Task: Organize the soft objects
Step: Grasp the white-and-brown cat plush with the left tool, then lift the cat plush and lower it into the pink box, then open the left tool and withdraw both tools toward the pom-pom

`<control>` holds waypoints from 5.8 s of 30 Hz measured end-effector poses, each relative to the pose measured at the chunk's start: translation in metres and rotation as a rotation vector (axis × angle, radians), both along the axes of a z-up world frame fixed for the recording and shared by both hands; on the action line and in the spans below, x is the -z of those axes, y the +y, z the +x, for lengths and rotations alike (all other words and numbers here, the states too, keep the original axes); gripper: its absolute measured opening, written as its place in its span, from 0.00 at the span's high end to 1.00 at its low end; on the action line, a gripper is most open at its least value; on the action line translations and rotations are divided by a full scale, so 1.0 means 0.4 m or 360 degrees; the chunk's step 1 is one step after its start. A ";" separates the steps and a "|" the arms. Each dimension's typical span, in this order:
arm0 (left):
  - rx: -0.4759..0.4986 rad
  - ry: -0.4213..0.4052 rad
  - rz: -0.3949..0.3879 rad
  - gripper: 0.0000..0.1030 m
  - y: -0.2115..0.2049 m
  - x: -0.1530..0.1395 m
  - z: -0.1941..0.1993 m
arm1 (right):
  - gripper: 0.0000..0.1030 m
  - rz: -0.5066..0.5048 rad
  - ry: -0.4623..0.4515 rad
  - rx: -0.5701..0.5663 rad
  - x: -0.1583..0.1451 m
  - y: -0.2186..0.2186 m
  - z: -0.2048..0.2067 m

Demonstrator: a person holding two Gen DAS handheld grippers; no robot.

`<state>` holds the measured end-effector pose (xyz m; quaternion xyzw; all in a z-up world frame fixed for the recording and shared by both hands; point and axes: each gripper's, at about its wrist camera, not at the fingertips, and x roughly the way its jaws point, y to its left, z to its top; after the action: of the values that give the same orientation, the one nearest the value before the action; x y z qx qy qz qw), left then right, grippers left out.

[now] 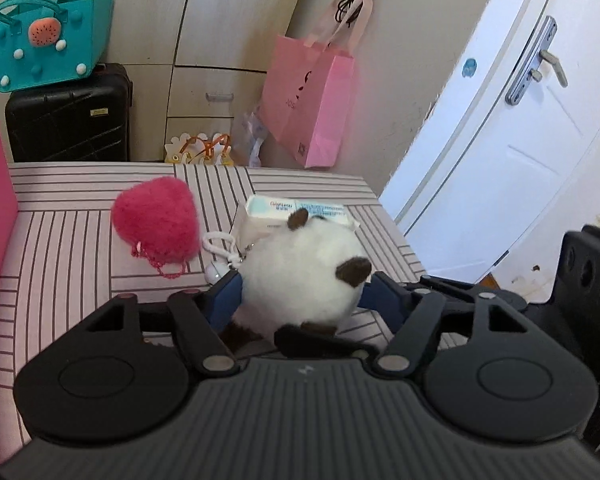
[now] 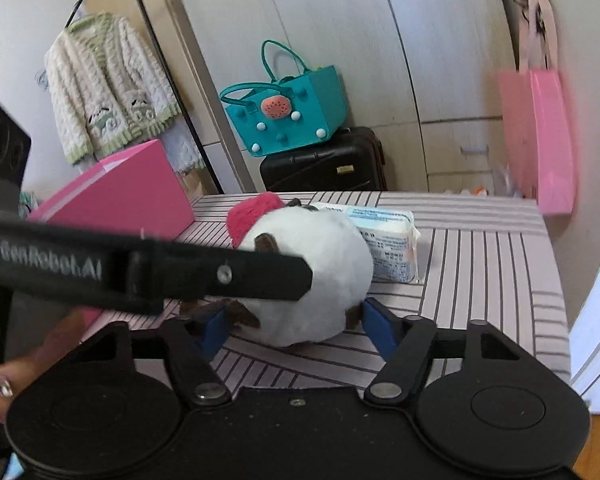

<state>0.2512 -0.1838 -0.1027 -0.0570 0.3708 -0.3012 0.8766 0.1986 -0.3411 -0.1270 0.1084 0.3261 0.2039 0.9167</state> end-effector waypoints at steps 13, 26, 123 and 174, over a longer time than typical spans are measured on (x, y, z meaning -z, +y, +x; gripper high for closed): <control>0.0066 0.0029 0.0152 0.46 0.011 -0.024 -0.093 | 0.39 -0.0127 -0.0089 -0.0099 -0.034 0.037 -0.082; 0.0176 0.0194 0.0142 0.47 0.085 -0.053 -0.196 | 0.39 -0.0219 0.0011 -0.0063 -0.087 0.121 -0.213; -0.0448 0.0267 -0.0356 0.47 0.715 -0.167 0.043 | 0.34 -0.0535 -0.0165 -0.0437 -0.297 0.707 0.131; 0.0292 -0.0010 0.0410 0.28 0.308 -0.330 -0.389 | 0.31 -0.0158 0.0021 -0.0158 -0.336 0.158 -0.317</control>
<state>0.0954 -0.0608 0.0295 0.0911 0.4073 -0.3302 0.8466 0.0717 -0.2778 0.0074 0.0477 0.3469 0.2320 0.9075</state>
